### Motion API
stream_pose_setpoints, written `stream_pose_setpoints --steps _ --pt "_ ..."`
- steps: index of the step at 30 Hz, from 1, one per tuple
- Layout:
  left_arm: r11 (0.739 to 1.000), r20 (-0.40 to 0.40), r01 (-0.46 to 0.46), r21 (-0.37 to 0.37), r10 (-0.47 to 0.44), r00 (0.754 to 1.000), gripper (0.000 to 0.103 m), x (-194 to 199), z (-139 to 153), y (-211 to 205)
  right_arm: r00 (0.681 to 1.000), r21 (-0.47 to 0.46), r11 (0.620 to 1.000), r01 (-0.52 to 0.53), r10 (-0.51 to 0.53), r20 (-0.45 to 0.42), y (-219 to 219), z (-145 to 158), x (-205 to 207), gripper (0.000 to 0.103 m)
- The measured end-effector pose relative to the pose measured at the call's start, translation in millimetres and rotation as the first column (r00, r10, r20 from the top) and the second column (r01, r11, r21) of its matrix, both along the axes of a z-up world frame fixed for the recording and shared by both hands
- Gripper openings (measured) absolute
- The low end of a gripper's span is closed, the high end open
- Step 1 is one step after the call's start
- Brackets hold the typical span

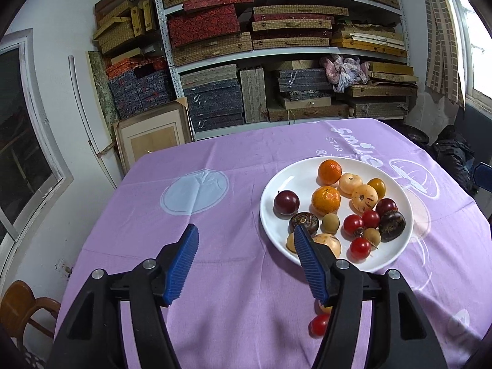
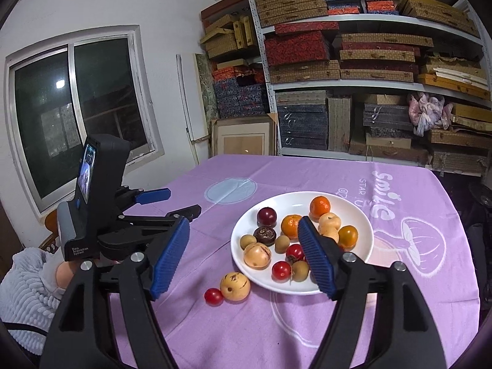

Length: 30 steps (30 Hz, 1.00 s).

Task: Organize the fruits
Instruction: 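Move both open tools back toward the last two fruits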

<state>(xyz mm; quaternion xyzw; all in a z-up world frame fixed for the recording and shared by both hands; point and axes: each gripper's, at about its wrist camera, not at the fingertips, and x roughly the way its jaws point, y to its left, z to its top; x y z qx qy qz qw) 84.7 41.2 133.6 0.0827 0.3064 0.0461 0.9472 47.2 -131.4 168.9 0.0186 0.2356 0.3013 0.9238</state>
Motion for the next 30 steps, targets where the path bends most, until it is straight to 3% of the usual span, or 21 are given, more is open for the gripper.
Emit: stream_pose_setpoints --steps 6,13,20,30 --pt "1.0 0.019 -0.006 0.003 0.005 1.0 0.07 -28 -9 -1 0.998 0.063 0.997 0.05 -0.047 -0.05 -23 -42 -28 0.083" --pt "0.998 -0.011 0.02 -0.058 -0.021 1.0 0.074 -42 -45 -4 0.967 0.098 0.981 0.17 -0.147 -0.206 -48 -92 -18 0.09" --pt "0.993 -0.093 0.058 -0.099 -0.068 0.993 0.077 -46 -87 1 0.94 0.132 0.959 0.249 -0.206 -0.273 -65 -106 -4 0.095" --pt "0.987 -0.142 0.145 -0.067 -0.153 0.978 0.077 -38 -102 -22 0.93 0.111 0.964 0.241 -0.197 -0.311 -58 -114 3 0.096"
